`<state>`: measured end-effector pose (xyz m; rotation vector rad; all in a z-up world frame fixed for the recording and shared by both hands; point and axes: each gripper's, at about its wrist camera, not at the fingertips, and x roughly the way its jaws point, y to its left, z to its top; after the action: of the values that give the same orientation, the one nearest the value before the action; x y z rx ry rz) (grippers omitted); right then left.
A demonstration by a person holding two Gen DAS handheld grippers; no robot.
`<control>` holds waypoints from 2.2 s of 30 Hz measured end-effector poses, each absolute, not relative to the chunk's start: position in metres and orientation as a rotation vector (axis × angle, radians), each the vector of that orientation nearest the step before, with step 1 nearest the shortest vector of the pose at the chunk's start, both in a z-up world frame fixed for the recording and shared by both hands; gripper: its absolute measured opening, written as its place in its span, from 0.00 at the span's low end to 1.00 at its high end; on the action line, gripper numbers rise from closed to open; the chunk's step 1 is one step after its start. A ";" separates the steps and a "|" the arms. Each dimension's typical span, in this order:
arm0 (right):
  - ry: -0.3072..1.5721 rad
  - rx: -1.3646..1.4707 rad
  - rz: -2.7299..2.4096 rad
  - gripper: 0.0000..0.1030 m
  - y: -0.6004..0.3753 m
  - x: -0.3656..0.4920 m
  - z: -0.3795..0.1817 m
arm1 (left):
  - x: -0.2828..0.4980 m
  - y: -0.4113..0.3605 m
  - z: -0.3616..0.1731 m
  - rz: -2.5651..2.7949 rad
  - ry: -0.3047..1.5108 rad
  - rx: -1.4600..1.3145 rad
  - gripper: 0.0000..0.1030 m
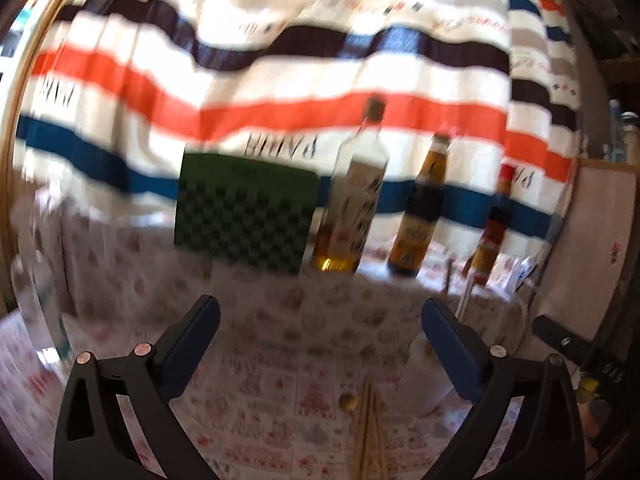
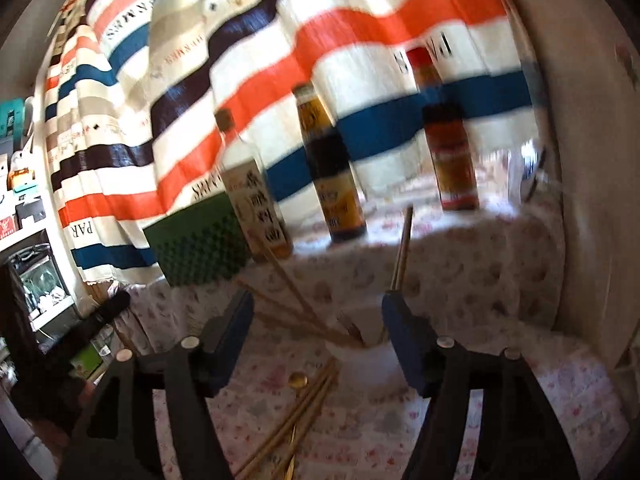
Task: Organize utensils
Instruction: 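Withdraw both open tools from the cup toward the chopstick pile, then close the right tool on a wooden chopstick from the pile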
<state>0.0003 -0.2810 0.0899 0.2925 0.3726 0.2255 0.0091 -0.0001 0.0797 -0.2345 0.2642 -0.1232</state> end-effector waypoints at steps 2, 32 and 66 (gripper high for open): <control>0.403 0.304 0.231 0.67 -0.283 0.007 0.079 | 0.022 0.000 0.061 -0.088 0.323 -0.218 0.97; 0.651 0.310 0.241 0.84 -0.276 0.049 0.016 | 0.072 0.030 -0.006 -0.006 0.605 -0.341 0.98; 0.941 -0.143 0.261 0.08 -0.178 0.058 -0.047 | 0.073 0.013 -0.013 0.063 0.629 -0.199 0.98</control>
<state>0.0584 -0.1784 -0.0471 -0.1433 0.9413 0.2613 0.0732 0.0133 -0.0130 -0.1990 0.6286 0.0626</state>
